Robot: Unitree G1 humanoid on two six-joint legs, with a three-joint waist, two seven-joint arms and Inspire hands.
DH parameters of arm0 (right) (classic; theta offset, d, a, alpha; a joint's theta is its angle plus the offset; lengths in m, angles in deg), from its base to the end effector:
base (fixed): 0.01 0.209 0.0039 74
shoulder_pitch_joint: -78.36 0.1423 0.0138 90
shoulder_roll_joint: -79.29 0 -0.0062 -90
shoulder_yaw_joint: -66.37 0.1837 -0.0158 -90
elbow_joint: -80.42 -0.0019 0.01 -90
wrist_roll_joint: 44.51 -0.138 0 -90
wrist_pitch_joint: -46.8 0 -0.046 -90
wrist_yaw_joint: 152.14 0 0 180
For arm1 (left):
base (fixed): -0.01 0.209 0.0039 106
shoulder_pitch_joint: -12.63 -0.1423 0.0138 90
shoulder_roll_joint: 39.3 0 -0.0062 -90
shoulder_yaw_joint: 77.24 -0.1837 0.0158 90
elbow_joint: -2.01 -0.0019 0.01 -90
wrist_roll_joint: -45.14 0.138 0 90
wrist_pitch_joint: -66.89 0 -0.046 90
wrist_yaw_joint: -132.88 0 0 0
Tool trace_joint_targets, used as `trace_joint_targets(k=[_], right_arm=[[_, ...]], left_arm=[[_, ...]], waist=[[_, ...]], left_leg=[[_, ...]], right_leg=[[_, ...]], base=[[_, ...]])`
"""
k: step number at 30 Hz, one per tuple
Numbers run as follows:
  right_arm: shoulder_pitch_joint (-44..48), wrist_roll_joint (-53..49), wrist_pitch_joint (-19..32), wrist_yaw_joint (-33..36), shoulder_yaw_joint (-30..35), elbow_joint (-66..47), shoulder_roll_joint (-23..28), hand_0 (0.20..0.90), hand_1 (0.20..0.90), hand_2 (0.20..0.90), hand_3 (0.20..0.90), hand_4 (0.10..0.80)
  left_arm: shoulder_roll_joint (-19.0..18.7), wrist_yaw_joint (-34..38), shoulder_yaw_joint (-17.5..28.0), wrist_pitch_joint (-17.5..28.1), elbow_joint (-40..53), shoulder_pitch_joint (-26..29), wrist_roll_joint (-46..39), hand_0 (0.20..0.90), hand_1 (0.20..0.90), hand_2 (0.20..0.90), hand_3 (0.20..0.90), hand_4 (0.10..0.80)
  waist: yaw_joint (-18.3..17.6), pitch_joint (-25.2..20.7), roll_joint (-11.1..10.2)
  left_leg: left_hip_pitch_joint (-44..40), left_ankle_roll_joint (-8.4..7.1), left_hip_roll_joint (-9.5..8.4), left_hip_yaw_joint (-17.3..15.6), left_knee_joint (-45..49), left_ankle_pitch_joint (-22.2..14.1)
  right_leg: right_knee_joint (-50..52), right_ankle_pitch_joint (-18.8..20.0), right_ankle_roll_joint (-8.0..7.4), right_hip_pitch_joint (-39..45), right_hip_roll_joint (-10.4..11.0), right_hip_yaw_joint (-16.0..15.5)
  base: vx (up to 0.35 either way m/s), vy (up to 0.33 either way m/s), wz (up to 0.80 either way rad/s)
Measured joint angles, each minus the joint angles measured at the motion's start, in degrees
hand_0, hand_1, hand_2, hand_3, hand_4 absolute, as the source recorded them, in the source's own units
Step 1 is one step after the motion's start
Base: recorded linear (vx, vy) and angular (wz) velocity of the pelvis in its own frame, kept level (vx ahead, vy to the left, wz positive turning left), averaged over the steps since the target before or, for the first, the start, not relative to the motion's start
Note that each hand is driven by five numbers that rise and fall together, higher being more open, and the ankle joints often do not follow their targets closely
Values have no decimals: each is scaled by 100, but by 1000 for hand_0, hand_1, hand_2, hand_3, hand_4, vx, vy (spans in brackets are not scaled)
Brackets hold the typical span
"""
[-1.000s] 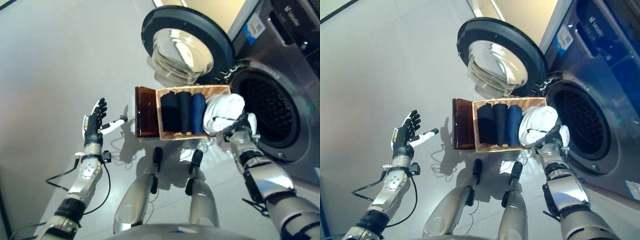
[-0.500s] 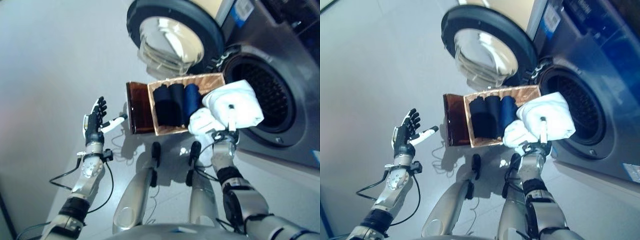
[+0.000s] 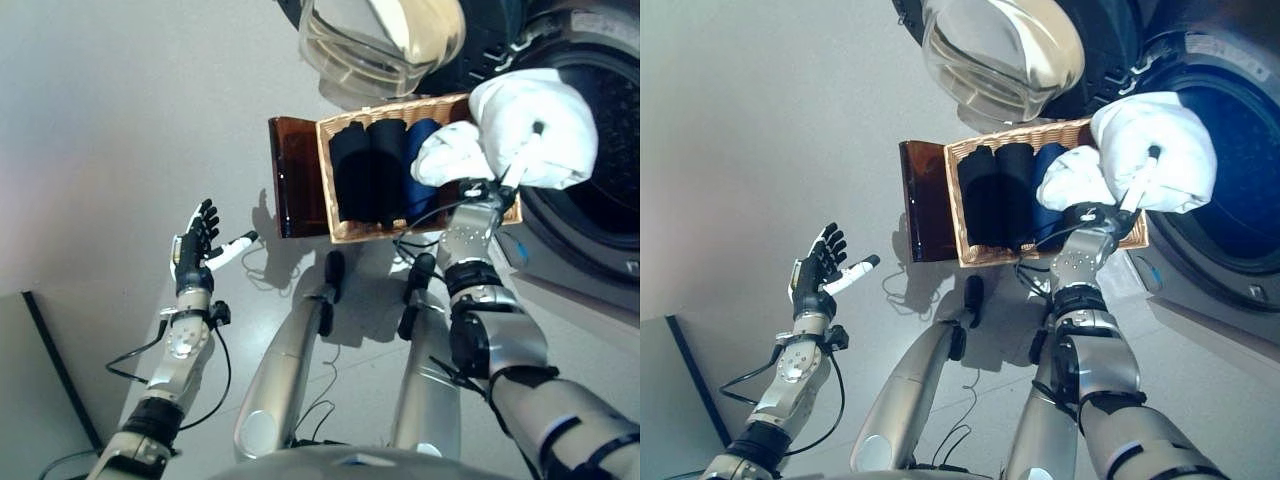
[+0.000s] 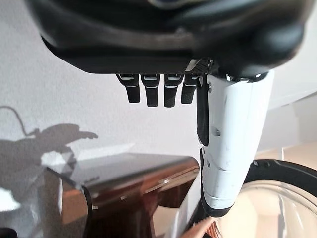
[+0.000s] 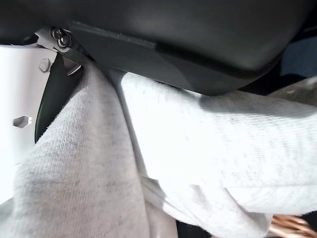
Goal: Pick up the clothes and place them into the washing machine
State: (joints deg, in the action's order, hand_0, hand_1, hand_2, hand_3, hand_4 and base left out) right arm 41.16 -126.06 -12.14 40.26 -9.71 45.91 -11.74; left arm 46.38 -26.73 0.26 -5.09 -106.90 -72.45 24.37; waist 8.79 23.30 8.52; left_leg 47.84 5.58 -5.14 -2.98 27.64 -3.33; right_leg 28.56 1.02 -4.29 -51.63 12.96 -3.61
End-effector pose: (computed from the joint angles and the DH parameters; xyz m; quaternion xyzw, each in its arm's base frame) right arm 0.3428 -0.2220 0.1377 0.6076 -0.1744 -0.3039 0.7127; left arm 0.2109 0.1929 0.0169 0.0080 -0.0082 0.1211 0.9926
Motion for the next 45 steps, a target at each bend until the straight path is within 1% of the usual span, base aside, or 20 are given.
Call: trace_joint_targets(k=[1,2,5,6,12,16,20,24,26,27,31,33,37,41,42,45], right_arm=[[58,-2,18,68,65,14,82,200,200,200,200,300],[160,0,32,167,153,35,209,200,200,200,200,300],[247,15,44,404,226,44,542,200,200,200,200,300],[262,15,55,465,236,44,650,200,200,200,200,300],[305,358,114,903,336,184,1172,200,200,200,200,300],[303,641,152,1211,470,186,1359,200,200,200,200,300],[322,1046,136,1495,458,185,1672,200,200,200,200,300],[452,1348,104,1653,326,199,2212,200,200,200,200,300],[627,1461,65,1668,135,331,2491,200,200,200,200,300],[828,1550,-24,1722,-61,456,2713,200,200,200,200,300],[1331,1774,-138,1786,-494,492,3049,200,200,200,200,300],[1472,1835,-159,1780,-659,493,3111,200,200,200,200,300],[2133,1853,-277,1790,-1081,567,3253,200,200,200,200,300],[2507,1948,-358,1790,-1449,586,3474,200,200,200,200,300],[2580,1963,-358,1790,-1462,586,3546,200,200,200,200,300],[2770,1979,-357,1799,-1442,587,3665,200,200,200,200,300]], left_arm=[[-14,8,1,0,12,-4,0,900,900,900,900,800],[-53,21,1,-1,24,-6,0,900,900,900,900,800],[-62,92,-3,0,25,-15,-1,900,900,900,900,800],[-61,129,-1,0,25,-9,-2,900,900,900,900,800],[-73,158,-16,9,46,42,12,900,900,900,900,800],[-80,229,-11,13,52,42,77,900,900,900,900,800],[-94,235,-10,14,53,38,140,900,900,900,900,800],[-93,245,-9,19,77,-13,191,900,900,900,900,800],[-92,261,3,63,105,-60,192,900,900,900,900,800],[-93,271,4,77,130,-123,190,900,900,900,900,800],[-89,334,4,83,156,-152,189,900,900,900,900,800],[-91,343,4,100,170,-151,189,900,900,900,900,800],[-91,352,7,119,299,-145,190,900,900,900,900,800],[-85,365,17,133,360,-127,207,900,900,900,900,800],[-86,382,29,134,363,-126,207,900,900,900,900,800],[-91,475,56,134,359,-132,206,900,900,900,900,800]], waist=[[7,-5,15],[20,13,55],[39,38,170],[40,39,226],[9,51,452],[-1,49,505],[9,46,530],[15,39,679],[21,46,704],[12,43,712],[3,40,724],[11,40,724],[25,40,724],[129,38,726],[130,39,726],[140,38,727]], left_leg=[[39,-2,-15,12,-1,1],[85,-6,-26,22,1,4],[98,-4,-80,15,-21,5],[104,19,-92,19,-24,17],[171,35,-113,-34,-33,9],[164,38,-112,-137,-65,10],[168,46,-78,-279,-90,11],[168,35,-76,-298,-166,39],[183,17,-80,-310,-236,76],[194,9,-84,-325,-308,115],[217,-36,-75,-332,-484,200],[216,-51,-58,-297,-509,208],[224,-98,-69,-286,-680,282],[223,-144,-80,-184,-766,329],[224,-157,-97,-145,-808,362],[221,-179,-161,-46,-961,463]], right_leg=[[53,-26,-16,-61,16,-3],[113,-58,18,-124,27,-4],[202,-97,2,-195,78,28],[218,-113,-8,-204,91,41],[231,-105,-17,-328,92,123],[251,-95,-33,-404,79,217],[224,-65,-81,-497,29,371],[225,-59,-90,-542,9,419],[230,-58,-89,-606,5,438],[230,-60,-87,-668,5,451],[249,-82,-44,-793,-22,464],[274,-85,6,-806,-43,456],[280,-102,33,-905,-51,462],[351,-162,120,-925,-37,415],[393,-185,146,-949,-24,414],[465,-243,149,-1008,28,406]], base=[[41,-4,11],[41,4,13],[41,9,7],[37,4,3],[12,-2,-2],[1,-9,-10],[-26,-41,-17],[-18,-64,-2],[-8,-71,0],[-4,-81,-2],[3,-32,0],[1,-74,3],[-5,-63,4],[3,-45,13],[24,1,25],[22,15,22]])
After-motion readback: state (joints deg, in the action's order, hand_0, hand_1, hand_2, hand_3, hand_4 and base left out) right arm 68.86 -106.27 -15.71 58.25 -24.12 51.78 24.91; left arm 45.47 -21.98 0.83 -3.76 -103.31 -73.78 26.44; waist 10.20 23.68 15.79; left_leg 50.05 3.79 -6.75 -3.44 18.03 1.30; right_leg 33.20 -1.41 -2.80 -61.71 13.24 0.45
